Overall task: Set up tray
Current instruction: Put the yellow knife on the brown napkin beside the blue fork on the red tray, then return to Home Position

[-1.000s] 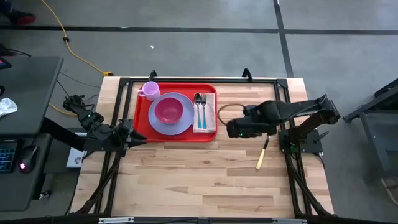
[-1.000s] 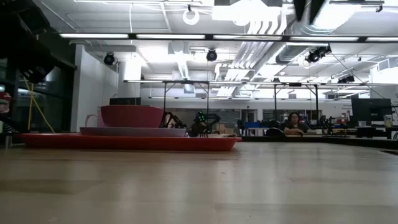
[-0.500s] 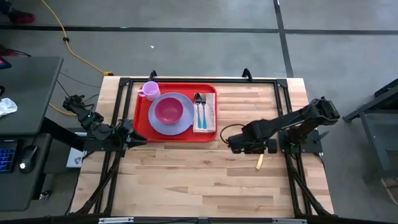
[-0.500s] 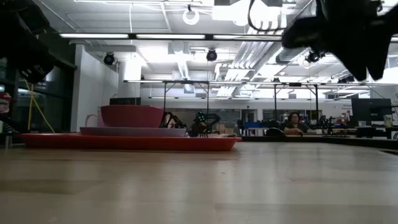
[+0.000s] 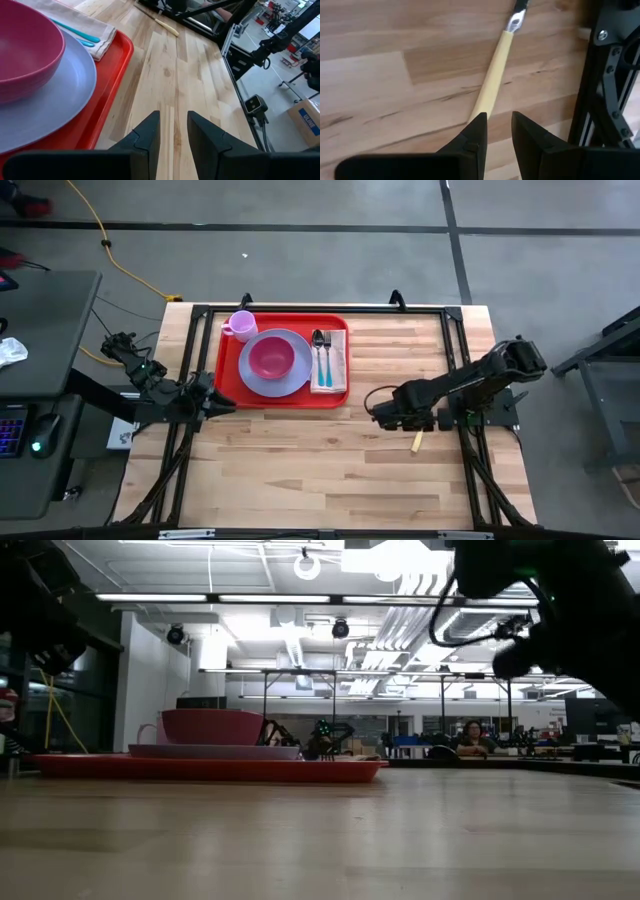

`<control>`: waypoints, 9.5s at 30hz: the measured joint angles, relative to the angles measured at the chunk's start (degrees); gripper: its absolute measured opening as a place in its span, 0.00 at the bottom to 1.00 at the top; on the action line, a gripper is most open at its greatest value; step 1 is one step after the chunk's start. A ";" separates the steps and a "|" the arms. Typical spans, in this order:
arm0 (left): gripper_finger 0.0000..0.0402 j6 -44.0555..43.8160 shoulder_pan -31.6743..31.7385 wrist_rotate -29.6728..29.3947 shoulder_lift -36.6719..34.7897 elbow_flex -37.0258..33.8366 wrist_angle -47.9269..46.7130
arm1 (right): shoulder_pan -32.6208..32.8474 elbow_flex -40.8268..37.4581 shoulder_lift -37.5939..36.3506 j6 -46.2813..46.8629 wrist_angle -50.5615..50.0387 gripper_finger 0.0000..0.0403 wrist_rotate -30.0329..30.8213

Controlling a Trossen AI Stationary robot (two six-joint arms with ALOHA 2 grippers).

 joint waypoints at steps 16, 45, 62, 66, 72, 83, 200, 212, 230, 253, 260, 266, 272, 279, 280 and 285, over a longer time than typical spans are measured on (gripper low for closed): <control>0.32 -3.08 0.00 0.09 0.00 -0.04 -0.98 | -1.67 -10.30 -0.36 1.38 9.38 0.17 -1.34; 0.32 -5.80 0.00 0.13 0.02 -0.04 -0.95 | -3.98 -22.77 -4.13 2.91 24.49 0.17 -2.93; 0.32 -5.80 0.00 -0.28 0.00 -0.04 -1.01 | -3.91 -21.99 -3.80 2.91 24.58 0.09 -2.26; 0.32 -5.80 0.01 -0.28 0.01 -0.04 -1.01 | -3.91 -20.54 -3.72 2.89 23.15 0.11 -1.52; 0.32 -5.80 0.00 -0.31 0.02 -0.04 -1.01 | -4.94 -18.31 -3.63 2.43 22.31 0.08 0.45; 0.32 -5.80 0.01 -0.33 0.01 -0.04 -1.01 | -11.71 -11.12 -3.69 -4.71 21.64 0.10 6.94; 0.32 -6.87 0.00 -2.05 0.02 -0.04 -0.94 | -37.27 33.23 30.51 -47.74 22.19 0.24 6.31; 0.32 -6.87 0.00 -2.08 0.01 -0.04 -0.96 | -37.27 33.23 30.51 -47.90 23.02 0.27 6.19; 0.32 -6.87 0.01 -2.02 0.02 -0.04 -0.94 | -36.70 33.21 27.67 -51.14 23.00 0.27 1.34; 0.32 -8.88 0.02 -1.49 0.02 -0.04 -0.91 | -33.74 33.23 9.30 -63.01 6.03 0.27 23.97; 0.32 -8.69 0.01 -1.33 0.00 -0.04 -0.87 | -29.19 33.23 4.99 -63.37 2.87 0.27 31.68; 0.32 -7.41 0.00 -0.34 0.01 -0.04 -0.89 | -24.95 32.53 1.44 -64.69 3.48 0.27 37.27; 0.32 -5.74 0.00 -0.02 0.02 -0.04 -0.94 | -21.40 22.07 -5.43 -63.33 10.64 0.27 38.41; 0.32 -1.54 0.01 -0.08 0.02 -0.04 1.11 | -17.72 4.81 -17.36 -59.93 25.82 0.27 36.61; 0.32 -0.39 0.01 -0.09 0.01 -0.04 1.85 | -17.23 2.80 -19.09 -59.54 27.63 0.27 36.44; 0.32 3.77 0.00 0.02 0.01 -0.04 4.28 | -14.26 -6.55 -26.58 -57.99 34.54 0.27 38.40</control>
